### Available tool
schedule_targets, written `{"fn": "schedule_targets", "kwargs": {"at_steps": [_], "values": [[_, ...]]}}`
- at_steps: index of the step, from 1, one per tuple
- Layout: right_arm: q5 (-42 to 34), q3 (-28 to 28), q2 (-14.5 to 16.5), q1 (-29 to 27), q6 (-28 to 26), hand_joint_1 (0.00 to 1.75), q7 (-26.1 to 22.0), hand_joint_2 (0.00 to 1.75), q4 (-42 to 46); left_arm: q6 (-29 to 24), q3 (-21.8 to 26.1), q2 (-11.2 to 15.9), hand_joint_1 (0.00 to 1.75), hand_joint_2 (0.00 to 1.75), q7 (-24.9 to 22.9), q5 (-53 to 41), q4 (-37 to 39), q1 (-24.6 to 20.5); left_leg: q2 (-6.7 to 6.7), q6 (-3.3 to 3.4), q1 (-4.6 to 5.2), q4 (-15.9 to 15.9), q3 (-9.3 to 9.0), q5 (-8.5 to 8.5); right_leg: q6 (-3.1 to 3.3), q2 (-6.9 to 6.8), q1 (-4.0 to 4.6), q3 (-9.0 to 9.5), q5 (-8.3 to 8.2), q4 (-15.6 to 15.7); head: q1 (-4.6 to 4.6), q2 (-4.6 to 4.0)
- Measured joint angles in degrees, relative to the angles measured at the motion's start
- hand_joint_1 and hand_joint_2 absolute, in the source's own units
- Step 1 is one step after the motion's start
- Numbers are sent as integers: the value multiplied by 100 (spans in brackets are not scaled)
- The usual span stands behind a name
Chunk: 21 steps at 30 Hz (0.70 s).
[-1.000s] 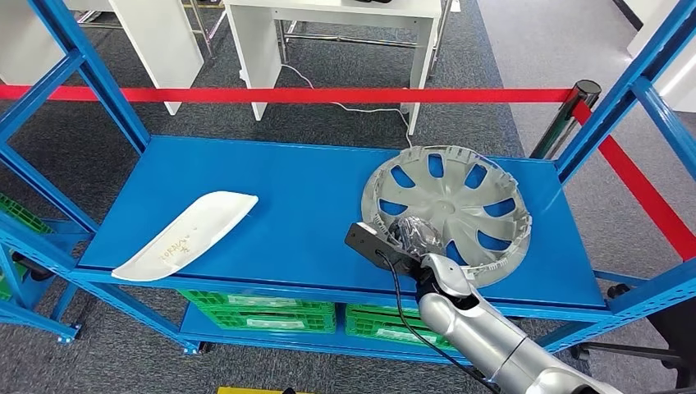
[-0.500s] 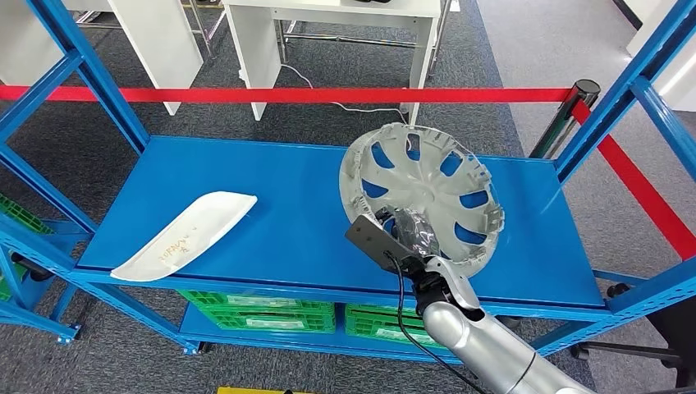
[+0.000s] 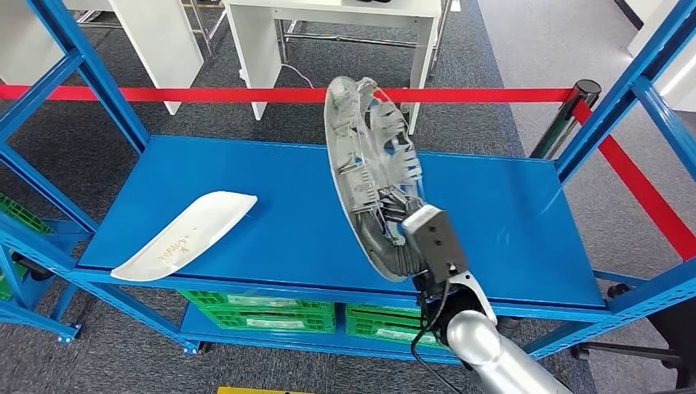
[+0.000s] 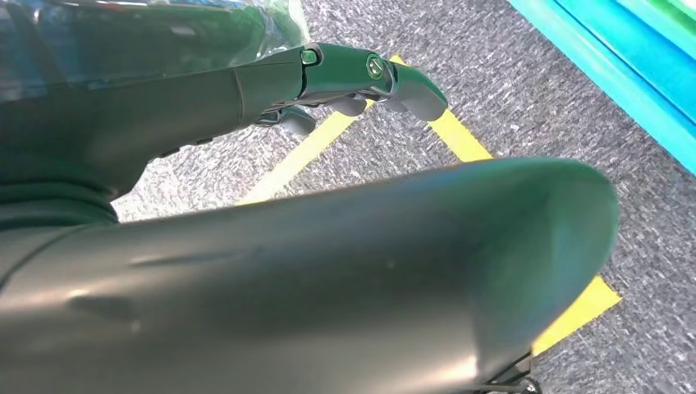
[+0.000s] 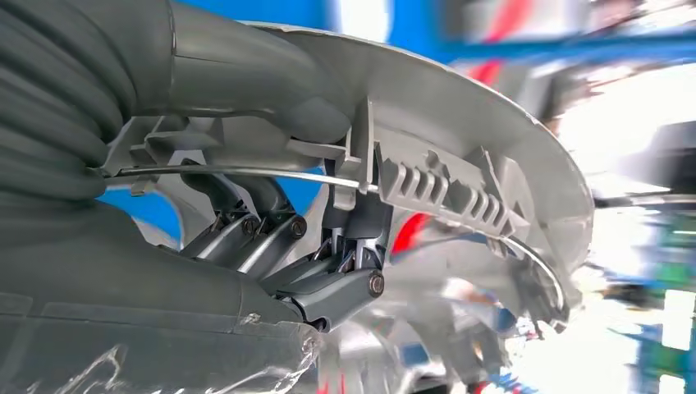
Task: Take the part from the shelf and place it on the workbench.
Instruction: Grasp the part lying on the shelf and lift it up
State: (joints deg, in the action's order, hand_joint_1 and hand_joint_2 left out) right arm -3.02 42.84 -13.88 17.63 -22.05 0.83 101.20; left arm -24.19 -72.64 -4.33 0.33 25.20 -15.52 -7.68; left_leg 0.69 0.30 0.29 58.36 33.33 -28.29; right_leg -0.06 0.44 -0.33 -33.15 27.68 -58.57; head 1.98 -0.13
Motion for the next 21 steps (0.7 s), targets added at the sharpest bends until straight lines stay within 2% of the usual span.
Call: {"fn": "schedule_targets", "kwargs": {"at_steps": [5, 8, 19, 21], "values": [[-1342, -69, -56, -307, 398, 175, -940, 175, 743, -88, 35, 12, 0, 0, 80, 0, 0, 40, 0, -2, 0, -3, 2, -2, 3, -2, 0, -3, 2, 0, 0, 0], [-1821, -70, -92, -424, 754, 175, -1353, 175, 1124, -101, 46, 26, 0, 0, 97, -1, 0, 54, 1, -3, 0, -4, 3, -2, 5, -3, 0, -4, 4, 1, -1, 0], [-2719, -22, -198, -544, 1910, 175, -1974, 175, 1958, -104, 53, 39, 0, 0, 257, -4, 0, 61, 0, -3, 0, -5, 1, -2, 9, -3, 0, -3, 6, 1, -1, 0], [-2810, -3, -199, -550, 2044, 175, -2029, 175, 2009, -99, 58, 39, 0, 87, 300, 28, 0, 63, 0, -3, 0, -6, 1, -2, 9, -3, 0, -3, 7, 1, -1, 0]]}}
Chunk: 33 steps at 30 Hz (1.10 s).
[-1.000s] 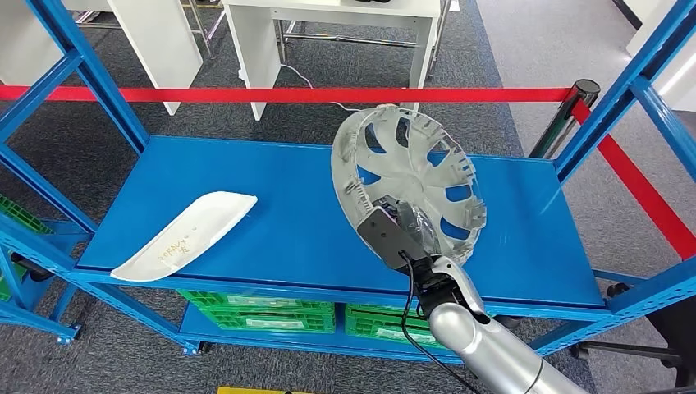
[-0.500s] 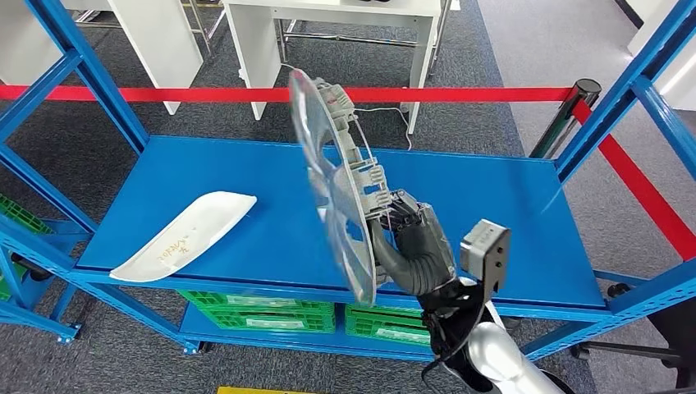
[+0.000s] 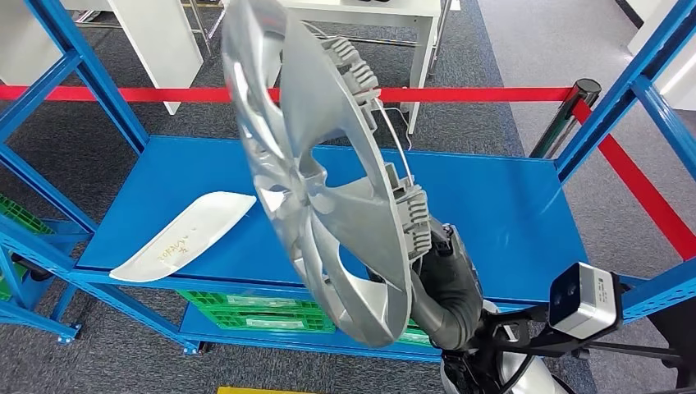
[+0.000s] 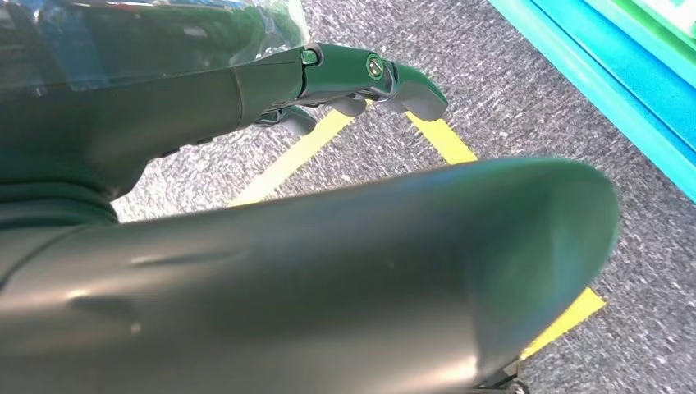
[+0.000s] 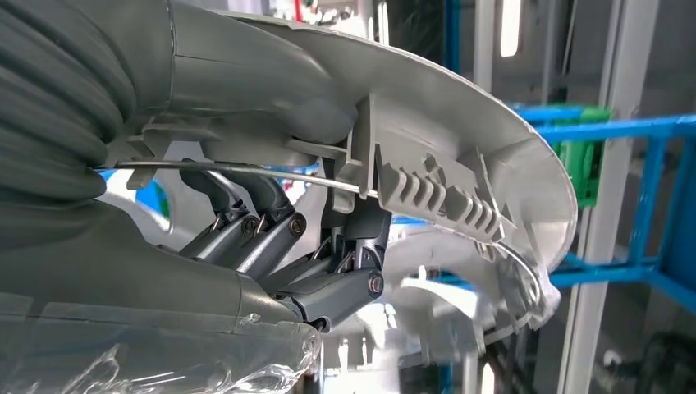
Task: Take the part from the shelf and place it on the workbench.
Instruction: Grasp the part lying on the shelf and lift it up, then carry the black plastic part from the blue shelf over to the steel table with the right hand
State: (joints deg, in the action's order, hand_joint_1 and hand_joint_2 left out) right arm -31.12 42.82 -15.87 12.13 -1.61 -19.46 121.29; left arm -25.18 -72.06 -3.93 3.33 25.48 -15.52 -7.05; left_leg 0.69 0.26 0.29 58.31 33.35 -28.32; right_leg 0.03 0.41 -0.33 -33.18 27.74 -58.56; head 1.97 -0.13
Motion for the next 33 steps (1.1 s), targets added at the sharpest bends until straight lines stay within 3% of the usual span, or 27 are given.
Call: {"fn": "schedule_targets", "kwargs": {"at_steps": [2, 22, 33], "values": [[-26, 18, 0, -14, 55, 175, -8, 175, 32, 2, 6, 0, 0, 175, 38, 33, 0, 3, 0, 0, 0, -1, 0, 0, 0, -1, 0, 0, 0, 0, 1, 0], [139, 98, 0, -206, 72, 175, -4, 175, 203, -257, 65, 0, 0, 175, 521, 294, 0, 60, 0, 0, 0, -2, 0, 0, 1, -1, 0, 0, 1, 0, 1, 0], [602, 155, -45, -219, -199, 175, 304, 175, 275, -298, 226, -2, 0, 175, 696, 490, 0, 66, 0, 0, 0, -2, 0, 0, 1, -1, 0, 0, 1, 0, 0, 0]]}}
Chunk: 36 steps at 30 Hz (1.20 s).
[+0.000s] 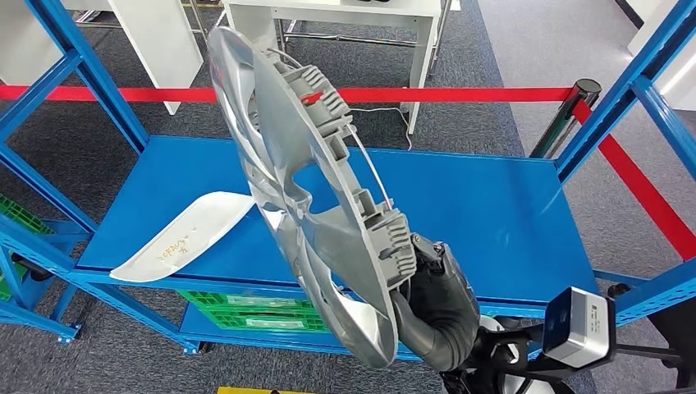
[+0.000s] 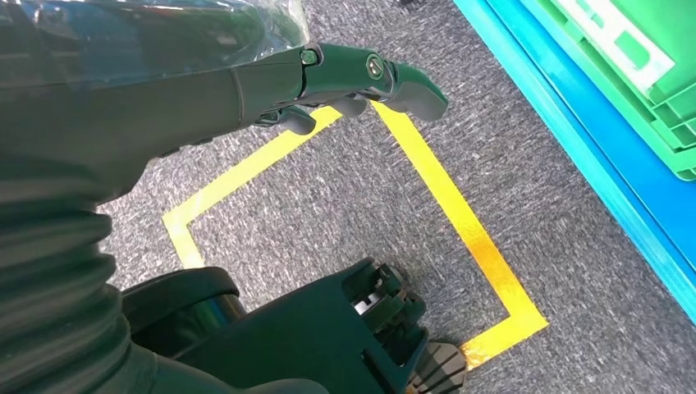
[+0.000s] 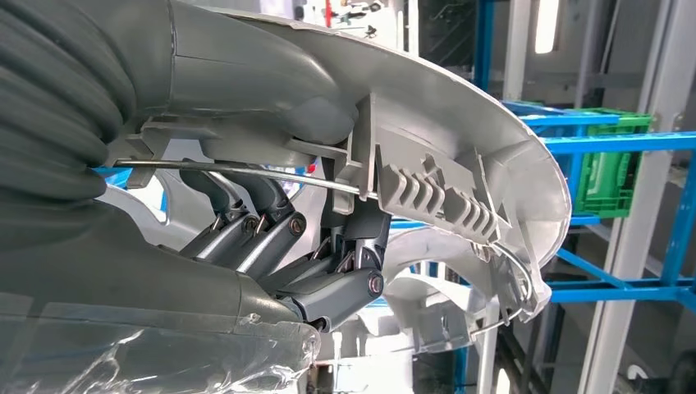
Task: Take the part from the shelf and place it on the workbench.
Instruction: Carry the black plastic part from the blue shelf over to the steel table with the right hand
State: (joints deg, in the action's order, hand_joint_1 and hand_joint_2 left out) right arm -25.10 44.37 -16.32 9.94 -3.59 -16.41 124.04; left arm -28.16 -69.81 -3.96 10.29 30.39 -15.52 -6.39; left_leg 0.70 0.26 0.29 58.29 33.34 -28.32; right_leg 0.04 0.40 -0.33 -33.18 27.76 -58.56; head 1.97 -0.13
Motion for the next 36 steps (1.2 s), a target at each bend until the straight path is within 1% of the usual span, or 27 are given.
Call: {"fn": "schedule_targets", "kwargs": {"at_steps": [13, 27, 32, 34, 36], "values": [[31, 50, -41, 1, -236, 175, 105, 175, 6, 4, 72, -2, 0, 175, -7, 41, 0, 1, 0, 0, 0, 0, 0, 0, 0, 0, 0, 0, 0, 0, 1, 0], [32, 55, -59, 1, -463, 175, 185, 175, 6, 33, 74, 0, 0, 175, -132, 65, -5, -4, 0, 2, 2, 4, 0, -2, -1, 0, -1, 0, -1, 3, 1, 0], [44, 55, -74, -3, -525, 175, 204, 175, 5, 57, 74, 11, 0, 175, -148, 66, -23, -5, 4, 26, 19, 24, 4, -17, -19, 0, -21, 2, -6, 11, -1, 0], [68, 53, -79, -10, -556, 175, 209, 175, 6, 68, 74, 18, 0, 175, -156, 67, -27, -5, 5, 45, 29, 28, 5, -21, -38, 1, -31, 6, -11, 19, -2, 0], [83, 46, -86, -25, -582, 175, 213, 175, 7, 81, 74, 20, 0, 175, -162, 70, -32, -8, -3, 78, 9, -21, -15, 7, -69, 2, -26, 14, 1, 17, -2, 0]]}}
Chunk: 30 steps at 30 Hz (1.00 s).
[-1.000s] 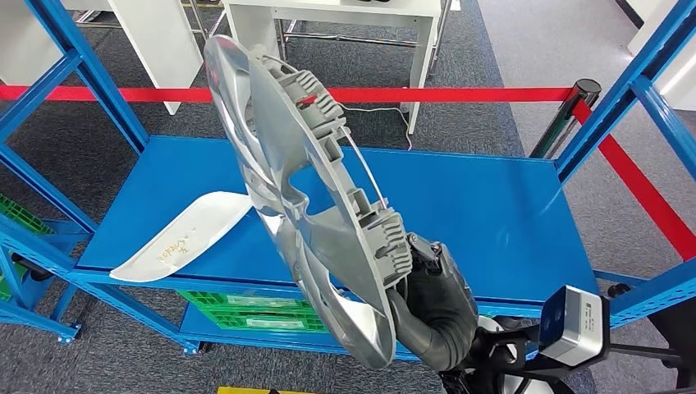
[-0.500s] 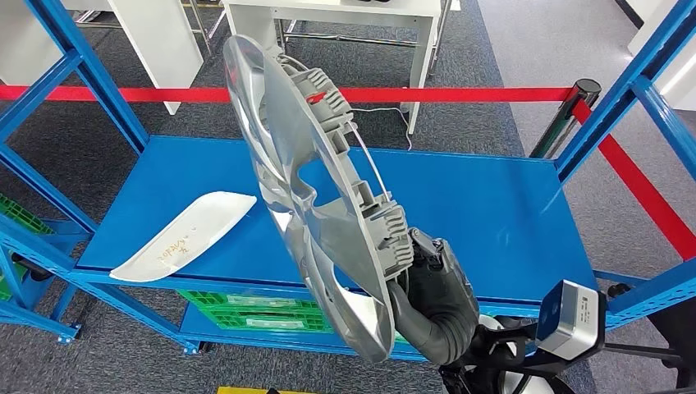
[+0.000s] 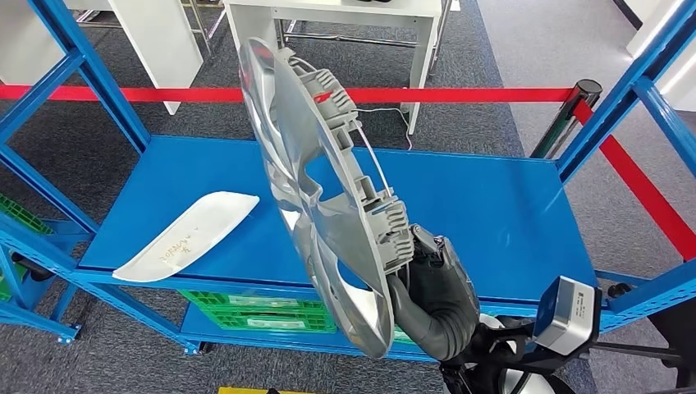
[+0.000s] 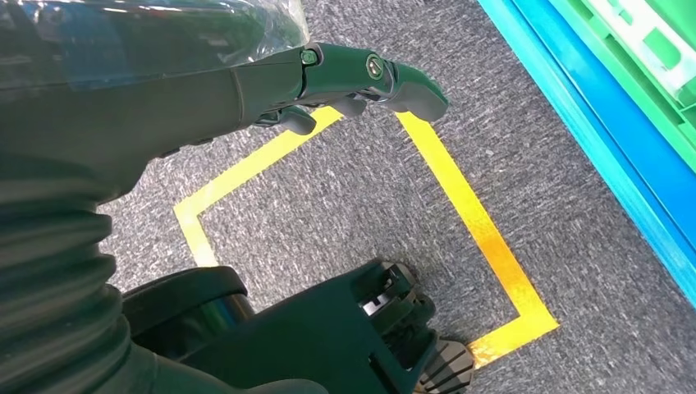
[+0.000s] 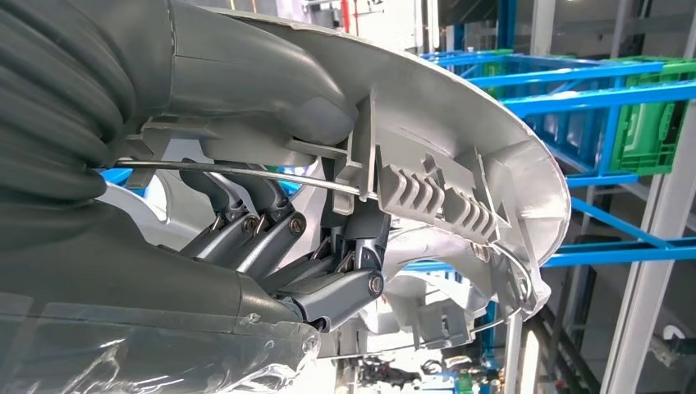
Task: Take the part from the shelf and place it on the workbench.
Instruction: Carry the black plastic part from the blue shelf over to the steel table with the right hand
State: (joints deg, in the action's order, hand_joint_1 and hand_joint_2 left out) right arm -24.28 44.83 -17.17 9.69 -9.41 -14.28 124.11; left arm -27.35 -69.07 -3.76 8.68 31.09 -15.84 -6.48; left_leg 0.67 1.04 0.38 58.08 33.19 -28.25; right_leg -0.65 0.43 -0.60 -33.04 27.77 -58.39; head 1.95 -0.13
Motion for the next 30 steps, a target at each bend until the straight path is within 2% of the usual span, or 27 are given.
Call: {"fn": "schedule_targets", "kwargs": {"at_steps": [2, 5, 6, 7, 8, 9, 10, 11, 12, 15, 16, 17, 18, 20, 21, 22, 23, 25, 26, 27, 30], "values": [[6, -9, -8, -19, -23, 175, 4, 175, 1, 11, 0, -2, 0, 175, -2, 3, -11, -7, -13, 32, -49, -70, -32, 42, -35, -3, 4, -107, 178, -250, 16, 0], [8, -14, -20, -60, -60, 175, 11, 175, -1, 25, 0, -2, 0, 175, -8, 9, -23, -7, -20, 40, -87, -85, -43, 52, -91, -8, -31, -588, 645, -1251, 40, 0], [8, -14, -27, -77, -74, 175, 16, 175, -2, 26, 0, -2, 0, 175, -14, 10, -26, -4, -20, 33, -94, -81, -44, 48, -110, -9, -47, -697, 674, -1459, 40, 0], [8, -14, -34, -92, -86, 175, 22, 175, -3, 27, 0, -2, 0, 175, -20, 12, -28, -1, -19, 20, -104, -73, -45, 39, -128, -10, -63, -711, 594, -1465, 40, 0], [8, -15, -42, -103, -98, 175, 30, 175, -4, 27, 0, -2, 0, 175, -25, 12, -33, 0, -16, -3, -120, -57, -47, 26, -145, -12, -79, -621, 417, -1253, 40, 0], [8, -15, -48, -110, -107, 175, 36, 175, -4, 27, 0, -2, 0, 175, -28, 12, -38, 1, -12, -37, -138, -29, -48, 5, -162, -14, -97, -458, 204, -887, 40, 0], [8, -16, -50, -114, -113, 175, 40, 175, -6, 27, 0, -1, 0, 175, -31, 12, -42, 1, -9, -82, -146, 6, -41, -20, -172, -10, -97, -294, 65, -539, 44, 0], [8, -17, -51, -120, -119, 175, 43, 175, -5, 29, 0, 1, 0, 175, -33, 12, -44, -1, -5, -129, -148, 43, -29, -40, -149, 1, -95, -178, -22, -283, 47, 0], [8, -20, -54, -129, -126, 175, 45, 175, -4, 33, 0, 3, 0, 175, -37, 13, -45, -2, -3, -174, -146, 68, -18, -51, -111, 13, -85, -126, -39, -157, 44, 0], [8, -25, -61, -163, -161, 175, 52, 175, -3, 39, 0, 4, 0, 175, -43, 16, -48, 2, -3, -274, -156, 74, -8, -49, 48, 23, -64, -156, -42, -155, 27, 0], [8, -28, -61, -169, -175, 175, 56, 175, -2, 38, 0, 4, 0, 175, -43, 18, -49, 2, -7, -298, -162, 120, 8, -106, 90, 14, -67, -163, -56, -151, 21, 0], [8, -32, -62, -173, -188, 175, 58, 175, -2, 38, 0, 4, 0, 175, -43, 21, -50, 2, -12, -317, -164, 265, 60, -235, 128, 1, -71, -169, -74, -144, 10, 0], [8, -35, -62, -177, -197, 175, 60, 175, -2, 38, 0, 5, 0, 175, -42, 25, -51, 3, -18, -329, -165, 537, 158, -433, 159, -13, -68, -178, -90, -139, -5, 0], [8, -45, -62, -191, -207, 175, 60, 175, -3, 38, 0, 8, 0, 175, -43, 35, -51, 8, -21, -334, -162, 1284, 424, -853, 202, -30, -41, -210, -118, -140, -30, 0], [8, -52, -62, -204, -212, 175, 61, 175, -3, 38, 0, 10, 0, 175, -43, 42, -51, 13, -21, -326, -159, 1551, 501, -958, 218, -34, -26, -227, -133, -140, -34, 0], [8, -60, -62, -218, -218, 175, 63, 175, -4, 38, 0, 12, 0, 175, -44, 48, -51, 18, -21, -309, -154, 1619, 487, -953, 227, -35, -11, -244, -147, -141, -34, 0], [8, -65, -62, -232, -225, 175, 65, 175, -4, 38, 0, 14, 0, 175, -44, 54, -51, 21, -21, -280, -143, 1449, 358, -839, 230, -33, 3, -256, -163, -142, -35, 0], [8, -69, -63, -247, -234, 175, 69, 175, -5, 38, 0, 19, 0, 175, -44, 56, -52, 16, -20, -191, -103, 680, -102, -519, 213, -26, 22, -270, -198, -142, -36, 0], [8, -71, -64, -250, -237, 175, 70, 175, -5, 37, 0, 21, 0, 175, -43, 57, -54, 9, -20, -156, -81, 317, -296, -408, 192, -23, 31, -279, -218, -146, -34, 0], [8, -73, -64, -252, -238, 175, 72, 175, -5, 37, 0, 23, 0, 175, -43, 59, -56, 2, -19, -131, -57, 88, -409, -352, 161, -24, 32, -291, -241, -146, -32, 0], [8, -80, -67, -262, -250, 175, 81, 175, -5, 34, 0, 28, 0, 175, -44, 71, -60, 17, -17, -69, -23, -40, -403, -265, 43, -28, 3, -321, -319, -122, -33, 0]]}}
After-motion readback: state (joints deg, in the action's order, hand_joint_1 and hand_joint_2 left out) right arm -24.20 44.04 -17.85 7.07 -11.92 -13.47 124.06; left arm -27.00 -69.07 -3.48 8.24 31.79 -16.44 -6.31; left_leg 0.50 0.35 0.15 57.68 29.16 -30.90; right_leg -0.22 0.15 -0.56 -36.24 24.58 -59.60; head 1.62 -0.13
